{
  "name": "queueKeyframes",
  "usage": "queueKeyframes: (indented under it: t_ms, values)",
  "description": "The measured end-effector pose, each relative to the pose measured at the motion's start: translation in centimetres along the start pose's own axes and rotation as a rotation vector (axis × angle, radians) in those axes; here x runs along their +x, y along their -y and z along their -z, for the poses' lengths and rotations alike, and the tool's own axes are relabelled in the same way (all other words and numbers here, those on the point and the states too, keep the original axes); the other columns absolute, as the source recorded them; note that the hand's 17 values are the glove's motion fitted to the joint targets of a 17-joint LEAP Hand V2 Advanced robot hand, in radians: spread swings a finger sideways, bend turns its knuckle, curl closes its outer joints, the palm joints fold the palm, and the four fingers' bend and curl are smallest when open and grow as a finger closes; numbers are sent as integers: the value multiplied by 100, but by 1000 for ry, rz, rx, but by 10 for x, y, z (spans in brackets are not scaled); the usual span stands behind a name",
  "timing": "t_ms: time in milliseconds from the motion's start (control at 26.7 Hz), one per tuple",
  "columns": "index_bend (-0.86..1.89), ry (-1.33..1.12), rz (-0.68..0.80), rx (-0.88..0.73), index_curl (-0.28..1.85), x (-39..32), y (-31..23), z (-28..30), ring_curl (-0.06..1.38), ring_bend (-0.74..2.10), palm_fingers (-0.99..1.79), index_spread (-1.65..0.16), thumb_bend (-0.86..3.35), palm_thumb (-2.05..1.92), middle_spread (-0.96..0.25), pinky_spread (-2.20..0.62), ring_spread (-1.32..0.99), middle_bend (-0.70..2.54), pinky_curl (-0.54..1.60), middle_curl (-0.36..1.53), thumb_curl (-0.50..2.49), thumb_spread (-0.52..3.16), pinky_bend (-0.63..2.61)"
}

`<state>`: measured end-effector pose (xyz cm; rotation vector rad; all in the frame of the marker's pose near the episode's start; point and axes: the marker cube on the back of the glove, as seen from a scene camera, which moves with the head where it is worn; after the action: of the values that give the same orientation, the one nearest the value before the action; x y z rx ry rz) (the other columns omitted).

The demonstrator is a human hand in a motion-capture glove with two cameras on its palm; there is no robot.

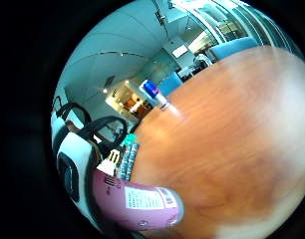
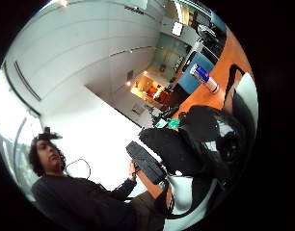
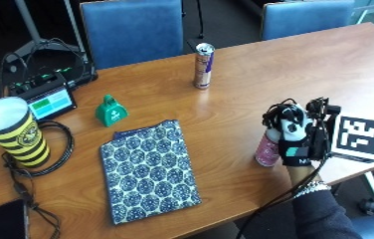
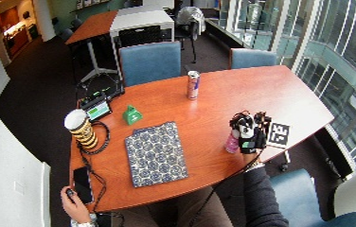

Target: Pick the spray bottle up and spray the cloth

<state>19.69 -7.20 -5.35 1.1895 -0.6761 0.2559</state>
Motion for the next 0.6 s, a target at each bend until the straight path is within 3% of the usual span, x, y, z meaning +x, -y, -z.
queueKeyframes:
  t_ms: [450,599]
  values:
    - [44,57,-1,-145,58,-5,-6,-45,46,72,146,-28,-3,32,-21,-35,-20,78,40,56,23,104,47]
    - [44,-11,23,-265,58,-14,-2,-52,46,73,145,-28,-2,32,-21,-35,-19,79,41,57,24,105,49]
